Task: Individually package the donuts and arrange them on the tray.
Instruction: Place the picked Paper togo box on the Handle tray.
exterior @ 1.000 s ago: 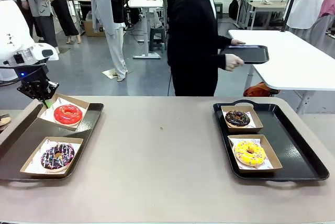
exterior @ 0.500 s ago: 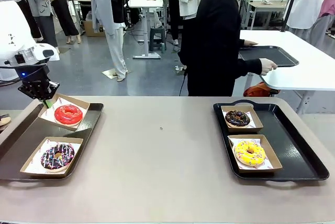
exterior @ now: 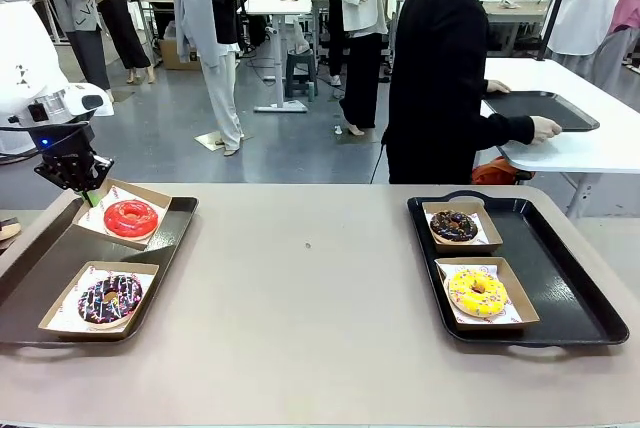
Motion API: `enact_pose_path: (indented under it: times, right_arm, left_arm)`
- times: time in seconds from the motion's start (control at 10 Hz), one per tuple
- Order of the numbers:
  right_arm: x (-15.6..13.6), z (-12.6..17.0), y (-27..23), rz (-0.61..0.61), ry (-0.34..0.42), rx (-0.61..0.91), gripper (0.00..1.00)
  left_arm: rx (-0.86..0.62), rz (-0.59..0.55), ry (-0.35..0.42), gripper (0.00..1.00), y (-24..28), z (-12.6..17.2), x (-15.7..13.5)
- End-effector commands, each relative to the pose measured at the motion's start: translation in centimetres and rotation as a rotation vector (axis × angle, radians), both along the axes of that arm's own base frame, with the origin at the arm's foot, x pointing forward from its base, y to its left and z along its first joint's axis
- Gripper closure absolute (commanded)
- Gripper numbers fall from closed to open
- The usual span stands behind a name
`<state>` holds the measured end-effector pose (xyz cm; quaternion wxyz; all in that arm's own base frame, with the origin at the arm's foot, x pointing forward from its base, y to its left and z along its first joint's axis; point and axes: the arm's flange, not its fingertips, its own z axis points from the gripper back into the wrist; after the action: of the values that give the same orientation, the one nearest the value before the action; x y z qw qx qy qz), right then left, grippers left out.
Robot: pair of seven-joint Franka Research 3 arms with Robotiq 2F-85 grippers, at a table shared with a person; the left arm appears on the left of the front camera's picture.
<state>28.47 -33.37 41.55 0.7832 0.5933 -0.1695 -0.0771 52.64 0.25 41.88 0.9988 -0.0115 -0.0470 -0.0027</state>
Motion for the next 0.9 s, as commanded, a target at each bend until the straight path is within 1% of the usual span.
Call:
enact_pose_path:
  times: [0.0,0.1,0.2,0.8]
  right_arm:
    - [-0.2,-0.1,0.0,0.002,0.005,-0.004,0.0]
    - [-0.2,-0.1,0.0,0.002,0.005,-0.004,0.0]
    - [-0.2,-0.1,0.0,0.002,0.005,-0.004,0.0]
    - [-0.2,-0.1,0.0,0.002,0.005,-0.004,0.0]
  left_arm:
    - [0.0,0.002,-0.001,0.99,0.1,0.0,-0.2]
    - [0.0,0.0,0.0,0.99,0.0,0.0,0.0]
    - [0.004,-0.012,-0.013,0.99,-0.1,-0.9,0.8]
    - [-0.044,0.001,0.004,0.99,0.3,-4.5,4.0]
